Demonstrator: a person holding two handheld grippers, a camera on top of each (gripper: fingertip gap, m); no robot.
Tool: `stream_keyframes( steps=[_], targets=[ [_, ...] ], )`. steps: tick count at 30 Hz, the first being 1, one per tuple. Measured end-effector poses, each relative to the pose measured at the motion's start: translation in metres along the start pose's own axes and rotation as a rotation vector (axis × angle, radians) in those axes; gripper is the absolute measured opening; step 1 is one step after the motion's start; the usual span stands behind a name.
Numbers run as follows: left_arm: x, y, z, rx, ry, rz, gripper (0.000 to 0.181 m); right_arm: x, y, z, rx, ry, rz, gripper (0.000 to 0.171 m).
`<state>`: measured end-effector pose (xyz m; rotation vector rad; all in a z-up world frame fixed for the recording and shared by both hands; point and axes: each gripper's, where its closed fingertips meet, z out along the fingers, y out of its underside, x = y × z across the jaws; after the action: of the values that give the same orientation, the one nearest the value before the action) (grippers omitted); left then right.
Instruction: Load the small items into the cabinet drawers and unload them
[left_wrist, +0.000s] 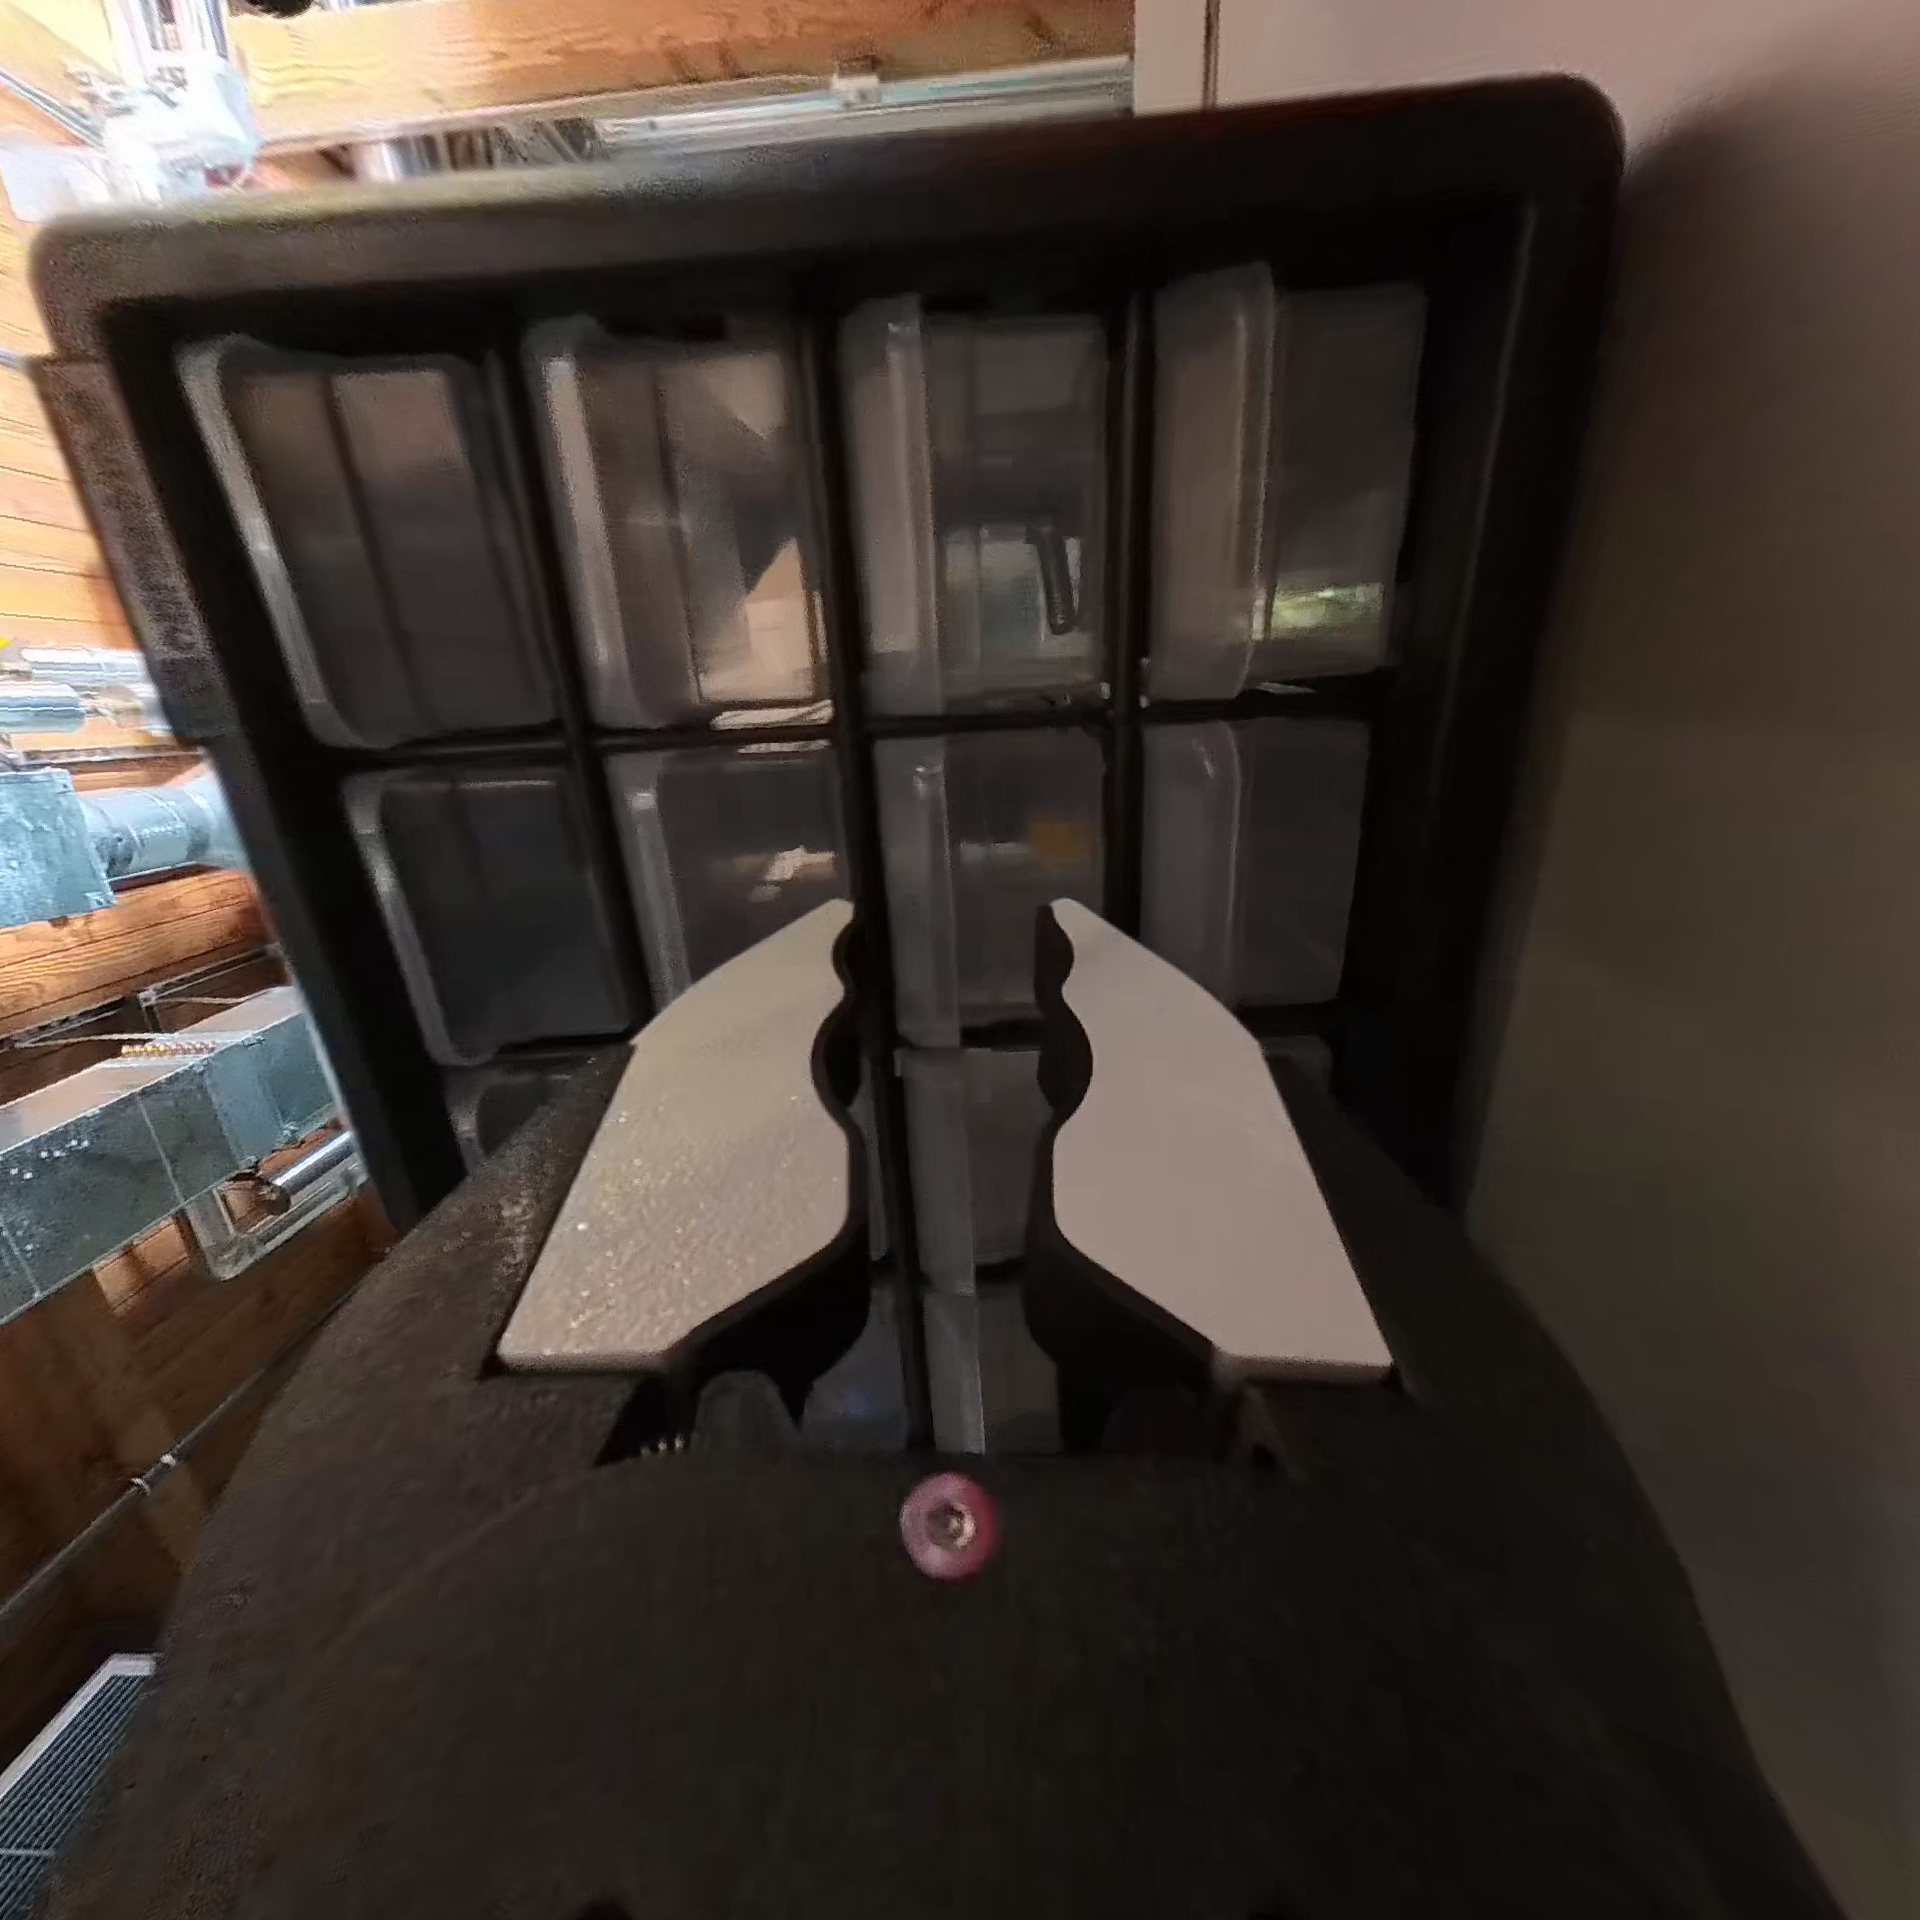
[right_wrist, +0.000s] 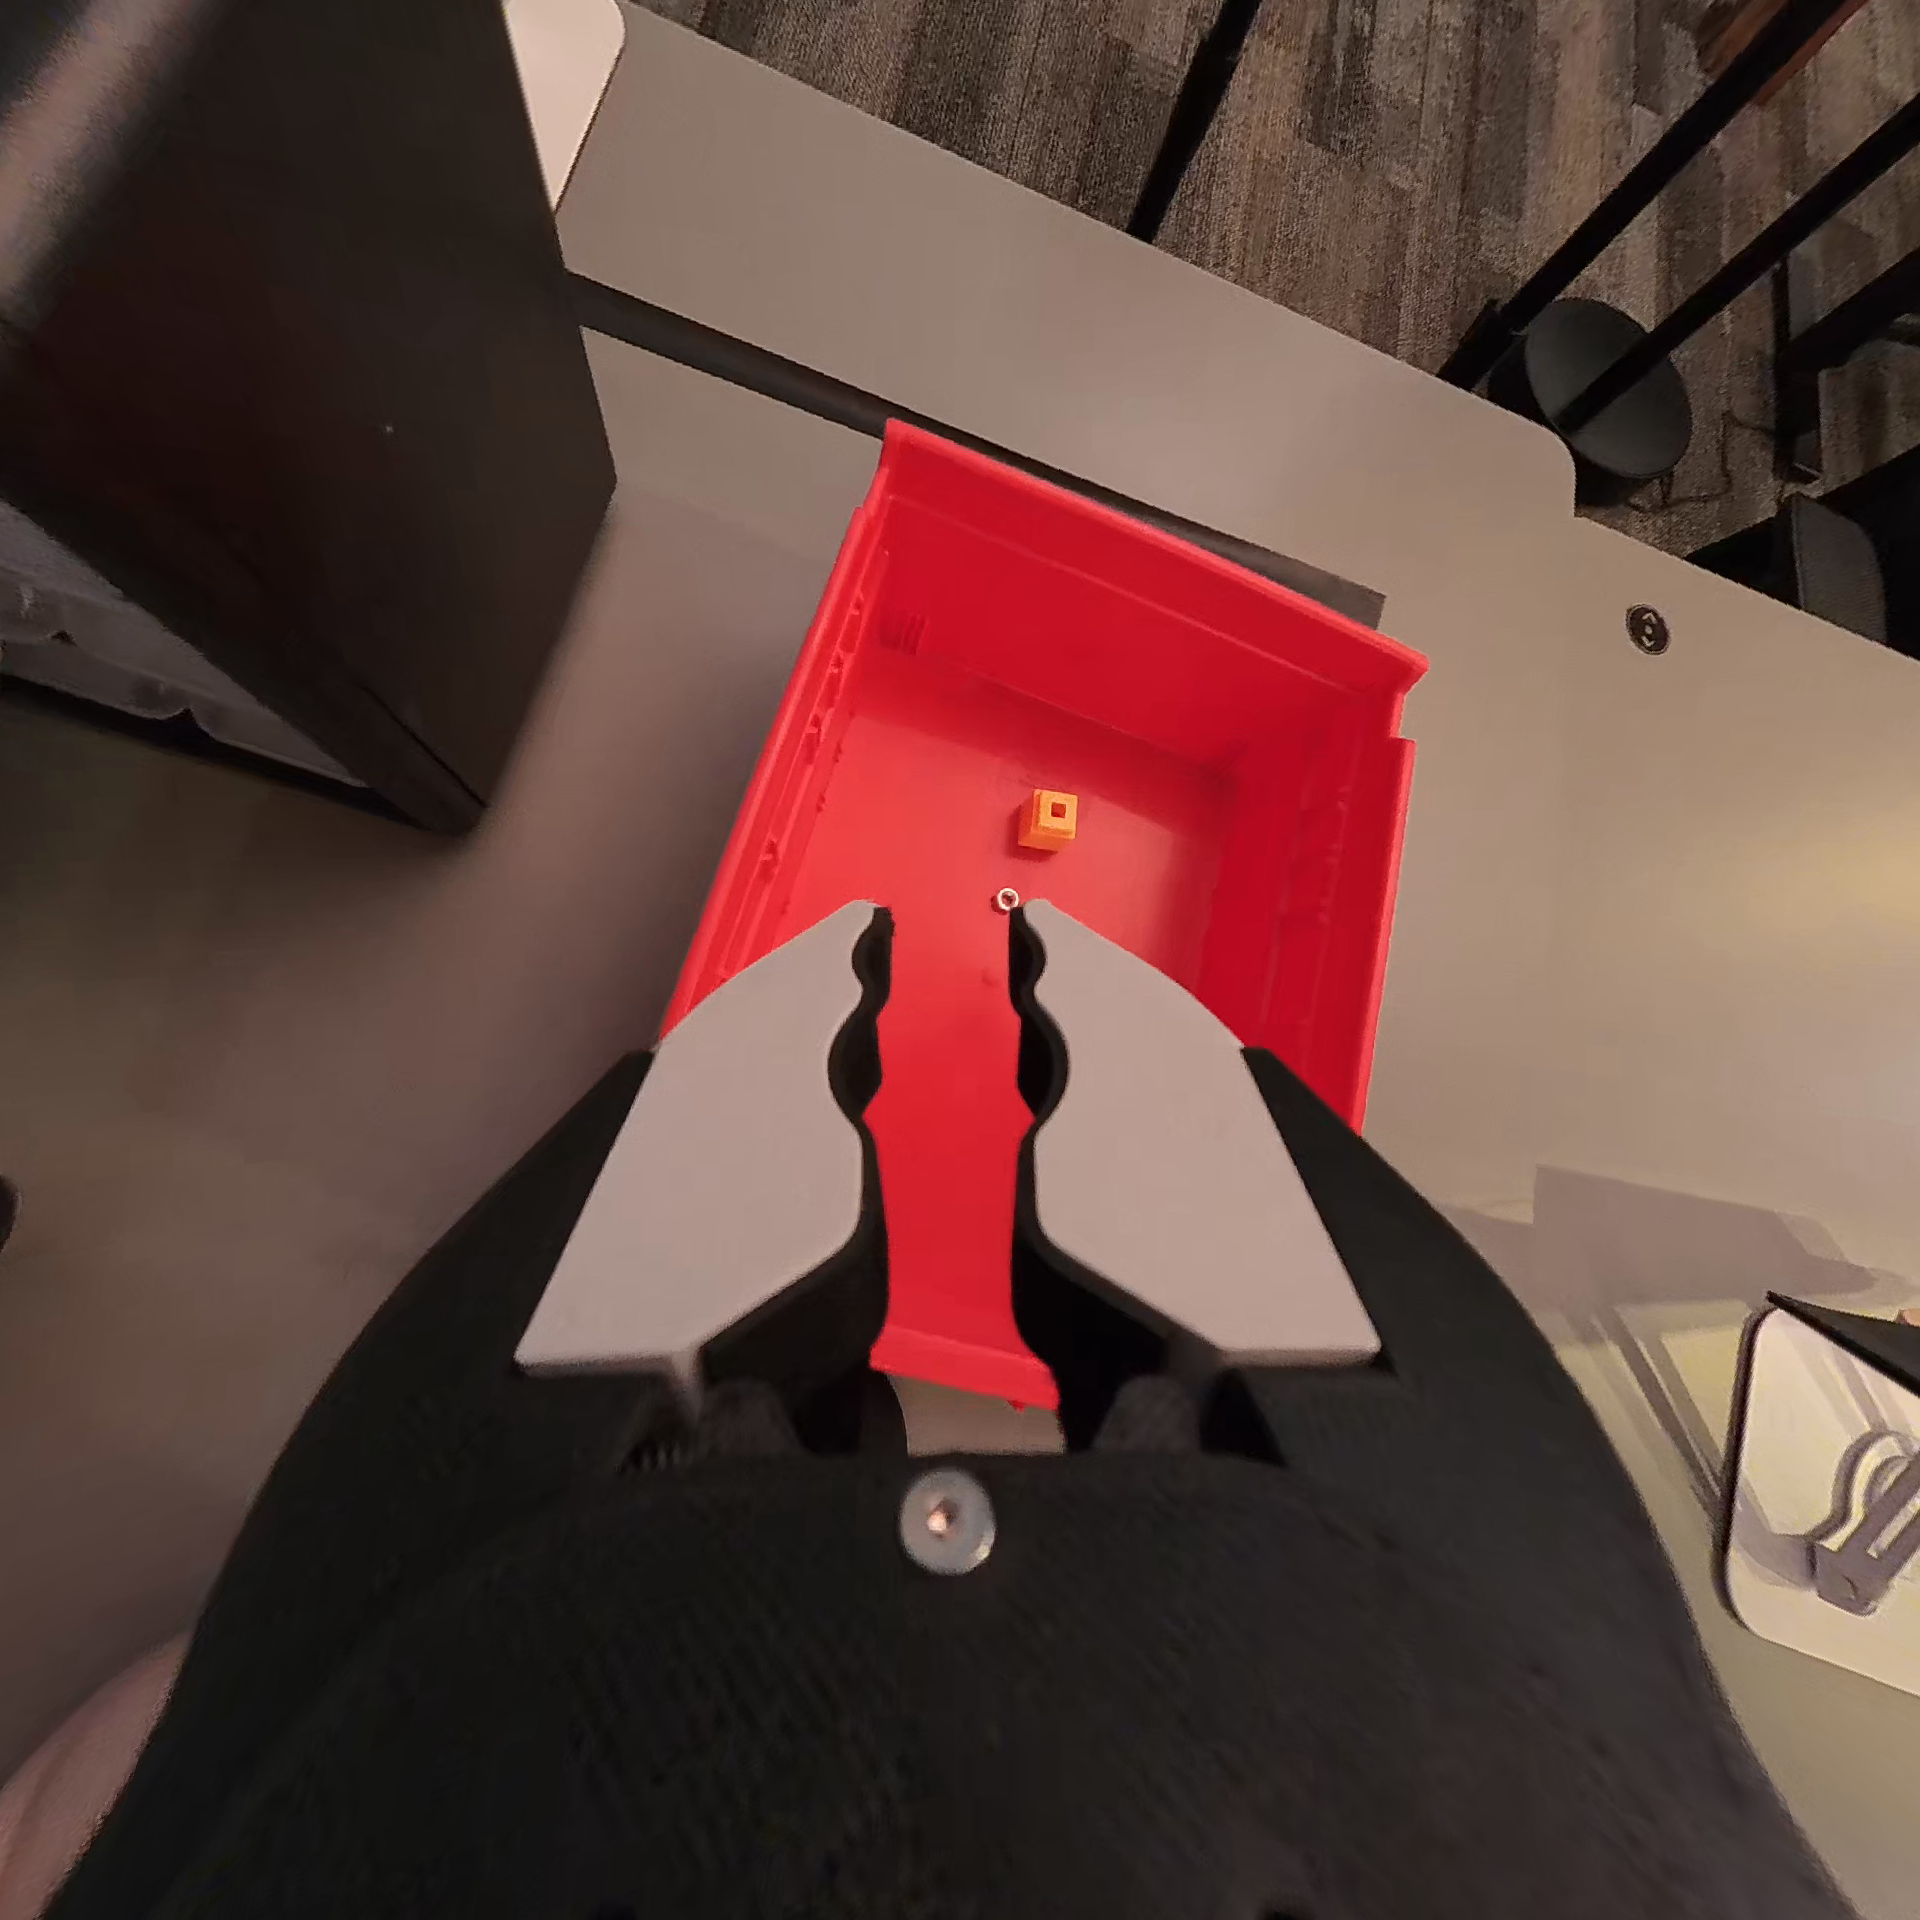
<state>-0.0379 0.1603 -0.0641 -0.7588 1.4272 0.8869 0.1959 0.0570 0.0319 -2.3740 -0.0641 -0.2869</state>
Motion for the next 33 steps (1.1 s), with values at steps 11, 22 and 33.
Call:
stream_keyframes(
  steps=[11,22,33],
  targets=[
    [-0.006,-0.004,-0.007,0.058,-0.025,-0.011,0.010,-0.046,-0.021,-0.007,0.015,-0.037,-0.183,0.022],
    [-0.010,-0.020,-0.061,0.110,-0.008,0.001,0.010,-0.236,-0.035,0.005,0.012,-0.540,-0.807,0.018],
    [-0.009,-0.025,-0.085,0.128,0.021,-0.010,0.010,-0.276,-0.015,0.073,-0.258,-0.503,-0.956,0.014]
  ],
)
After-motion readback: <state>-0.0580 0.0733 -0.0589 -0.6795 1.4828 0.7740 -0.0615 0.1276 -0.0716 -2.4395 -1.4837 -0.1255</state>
